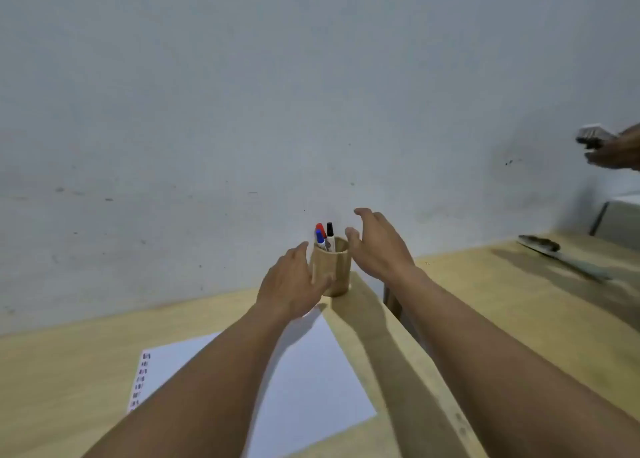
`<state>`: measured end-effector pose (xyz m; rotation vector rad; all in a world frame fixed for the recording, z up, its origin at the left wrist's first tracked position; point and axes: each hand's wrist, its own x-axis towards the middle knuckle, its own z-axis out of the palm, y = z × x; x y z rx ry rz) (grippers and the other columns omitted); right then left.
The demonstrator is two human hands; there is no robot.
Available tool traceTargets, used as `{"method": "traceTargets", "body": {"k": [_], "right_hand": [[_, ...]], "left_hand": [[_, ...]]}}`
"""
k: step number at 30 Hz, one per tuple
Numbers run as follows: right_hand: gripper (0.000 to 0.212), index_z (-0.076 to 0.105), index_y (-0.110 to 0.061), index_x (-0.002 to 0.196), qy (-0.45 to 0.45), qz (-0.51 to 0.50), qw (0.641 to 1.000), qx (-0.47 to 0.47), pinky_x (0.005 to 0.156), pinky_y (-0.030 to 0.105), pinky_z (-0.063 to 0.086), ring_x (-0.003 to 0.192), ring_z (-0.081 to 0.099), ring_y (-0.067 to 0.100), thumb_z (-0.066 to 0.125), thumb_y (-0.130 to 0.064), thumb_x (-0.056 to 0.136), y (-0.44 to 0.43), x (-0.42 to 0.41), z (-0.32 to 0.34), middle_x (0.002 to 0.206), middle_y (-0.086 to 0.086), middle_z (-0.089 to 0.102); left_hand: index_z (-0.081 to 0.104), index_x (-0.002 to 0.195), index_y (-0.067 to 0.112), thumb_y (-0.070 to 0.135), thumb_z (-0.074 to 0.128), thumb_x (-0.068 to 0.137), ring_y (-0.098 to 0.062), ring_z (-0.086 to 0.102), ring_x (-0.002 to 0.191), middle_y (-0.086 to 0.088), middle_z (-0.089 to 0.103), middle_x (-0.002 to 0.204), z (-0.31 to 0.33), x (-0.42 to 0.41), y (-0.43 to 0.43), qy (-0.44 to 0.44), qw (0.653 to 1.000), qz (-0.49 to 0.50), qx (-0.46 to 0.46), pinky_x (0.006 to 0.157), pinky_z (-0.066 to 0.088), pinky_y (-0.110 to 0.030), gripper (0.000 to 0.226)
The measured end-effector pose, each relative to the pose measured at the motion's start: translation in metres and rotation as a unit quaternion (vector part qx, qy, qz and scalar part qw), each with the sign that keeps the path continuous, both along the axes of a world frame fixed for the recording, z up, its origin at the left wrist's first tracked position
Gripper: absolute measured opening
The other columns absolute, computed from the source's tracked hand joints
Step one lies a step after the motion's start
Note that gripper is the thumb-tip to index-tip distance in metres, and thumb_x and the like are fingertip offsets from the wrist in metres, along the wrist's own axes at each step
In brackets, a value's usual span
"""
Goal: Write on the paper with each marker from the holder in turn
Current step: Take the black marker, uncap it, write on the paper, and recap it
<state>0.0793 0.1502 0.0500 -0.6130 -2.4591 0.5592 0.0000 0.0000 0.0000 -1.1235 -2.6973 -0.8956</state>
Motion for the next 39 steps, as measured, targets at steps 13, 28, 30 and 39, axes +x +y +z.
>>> {"method": "traceTargets", "body": {"k": [13, 28, 30, 39], "right_hand": [[0.028, 0.075, -0.011, 0.117, 0.010, 0.012, 0.989, -0.145, 0.081, 0.026, 0.044, 0.104, 0.062, 0.019, 0.056, -0.019, 0.098, 0.023, -0.043, -0.030, 0.124, 0.006, 0.071], [0.017, 0.077, -0.017, 0.098, 0.055, -0.031, 0.985, -0.158, 0.096, 0.047, 0.050, 0.122, 0.043, 0.027, 0.068, -0.030, 0.093, 0.028, -0.056, -0.030, 0.117, 0.004, 0.067], [0.017, 0.071, -0.017, 0.100, 0.099, -0.023, 0.982, -0.158, 0.094, 0.043, 0.050, 0.119, 0.052, 0.025, 0.065, -0.032, 0.095, 0.026, -0.054, -0.028, 0.117, 0.003, 0.068], [0.019, 0.057, -0.015, 0.108, 0.186, 0.053, 0.969, -0.155, 0.059, 0.028, 0.047, 0.072, 0.064, 0.015, 0.052, -0.033, 0.104, -0.002, -0.024, 0.024, 0.087, 0.000, 0.071]], "left_hand": [[0.053, 0.118, 0.021, 0.052, 0.062, 0.063, -0.022, 0.063, 0.093, 0.003, 0.065, 0.107, -0.020, -0.008, 0.056, -0.143, 0.981, 0.039, 0.123, 0.080, 0.056, -0.042, 0.064], [0.053, 0.115, 0.025, 0.046, 0.066, 0.072, -0.018, 0.064, 0.089, 0.006, 0.066, 0.103, -0.028, -0.015, 0.057, -0.126, 0.984, 0.047, 0.121, 0.079, 0.057, -0.042, 0.050], [0.052, 0.115, 0.027, 0.047, 0.067, 0.072, -0.018, 0.064, 0.090, 0.006, 0.066, 0.105, -0.029, -0.014, 0.057, -0.128, 0.984, 0.048, 0.118, 0.080, 0.058, -0.042, 0.050], [0.034, 0.150, 0.014, 0.033, 0.068, 0.087, -0.027, 0.055, 0.124, -0.008, 0.056, 0.138, -0.010, -0.008, 0.034, -0.140, 0.981, 0.066, 0.121, 0.098, 0.048, -0.038, 0.074]]}}
